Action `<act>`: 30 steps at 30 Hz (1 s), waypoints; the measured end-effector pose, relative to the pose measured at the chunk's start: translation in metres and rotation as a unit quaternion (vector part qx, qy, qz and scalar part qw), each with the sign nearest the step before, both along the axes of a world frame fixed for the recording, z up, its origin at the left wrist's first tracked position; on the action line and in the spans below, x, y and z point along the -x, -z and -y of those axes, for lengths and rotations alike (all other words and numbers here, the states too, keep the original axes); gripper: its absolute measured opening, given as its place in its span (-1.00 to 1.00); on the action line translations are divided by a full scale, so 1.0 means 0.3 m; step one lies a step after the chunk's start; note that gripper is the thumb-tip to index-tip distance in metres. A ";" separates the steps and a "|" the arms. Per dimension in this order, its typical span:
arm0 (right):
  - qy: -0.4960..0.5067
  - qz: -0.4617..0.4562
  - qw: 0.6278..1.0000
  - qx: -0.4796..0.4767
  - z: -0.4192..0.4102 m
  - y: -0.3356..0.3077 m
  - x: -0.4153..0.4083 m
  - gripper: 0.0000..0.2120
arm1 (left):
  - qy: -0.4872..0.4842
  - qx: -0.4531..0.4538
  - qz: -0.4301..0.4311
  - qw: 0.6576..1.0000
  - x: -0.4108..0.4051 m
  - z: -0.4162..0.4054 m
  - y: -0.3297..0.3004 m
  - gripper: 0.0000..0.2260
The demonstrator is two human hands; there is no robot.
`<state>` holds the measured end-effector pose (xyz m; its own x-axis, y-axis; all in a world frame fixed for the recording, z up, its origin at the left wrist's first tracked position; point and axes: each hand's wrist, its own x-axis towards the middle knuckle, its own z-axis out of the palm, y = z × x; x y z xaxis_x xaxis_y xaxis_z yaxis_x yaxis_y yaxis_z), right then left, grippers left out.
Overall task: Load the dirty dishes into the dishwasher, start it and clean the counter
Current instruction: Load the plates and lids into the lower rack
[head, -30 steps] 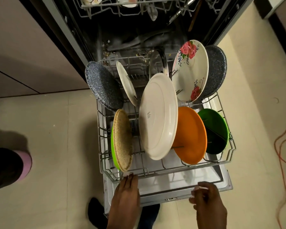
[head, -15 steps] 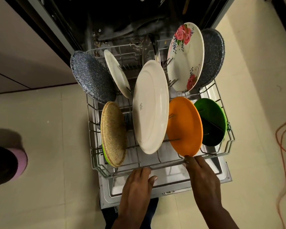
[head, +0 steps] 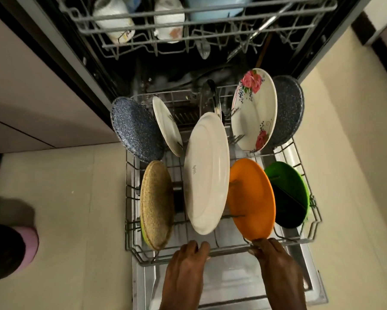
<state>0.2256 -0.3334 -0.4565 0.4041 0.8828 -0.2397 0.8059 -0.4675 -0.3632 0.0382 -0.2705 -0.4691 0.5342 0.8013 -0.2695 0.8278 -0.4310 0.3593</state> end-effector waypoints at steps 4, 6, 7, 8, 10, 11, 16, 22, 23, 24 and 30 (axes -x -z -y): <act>0.021 -0.012 1.000 -0.013 -0.091 0.009 -0.022 -0.74 | -0.014 -0.013 0.017 1.000 -0.017 -0.093 0.008 -0.55; 0.032 -0.016 0.999 -0.024 -0.137 0.014 -0.031 -0.81 | -0.020 -0.028 0.024 0.999 -0.029 -0.143 0.012 -0.59; 0.030 -0.015 0.999 -0.029 -0.164 0.020 -0.037 -0.83 | -0.022 -0.033 0.026 0.999 -0.036 -0.171 0.015 -0.61; 0.027 -0.011 0.999 -0.034 -0.192 0.023 -0.043 -0.84 | -0.023 -0.039 0.026 0.999 -0.041 -0.199 0.021 -0.63; 0.024 -0.009 0.999 -0.040 -0.256 0.025 -0.057 -0.86 | -0.028 -0.053 0.029 0.998 -0.056 -0.259 0.032 -0.67; 0.024 -0.014 0.999 -0.043 -0.290 0.018 -0.063 -0.89 | -0.033 -0.055 0.032 0.997 -0.063 -0.287 0.032 -0.69; 0.021 -0.025 0.998 -0.045 -0.473 0.013 -0.105 -0.95 | -0.051 -0.050 0.040 0.997 -0.114 -0.454 0.013 -0.68; 0.023 0.005 0.999 -0.044 -0.665 0.038 -0.143 -0.96 | -0.037 -0.068 0.026 0.997 -0.153 -0.641 0.009 -0.63; 0.019 0.012 0.999 -0.041 -0.693 0.038 -0.149 -0.95 | -0.040 -0.069 0.030 0.996 -0.160 -0.669 0.013 -0.63; 0.020 0.015 0.999 -0.036 -0.719 0.039 -0.157 -0.95 | -0.040 -0.071 0.035 0.996 -0.167 -0.696 0.018 -0.64; 0.042 -0.012 0.998 -0.047 -0.898 0.043 -0.204 -0.91 | -0.051 -0.097 0.062 0.992 -0.215 -0.864 0.032 -0.75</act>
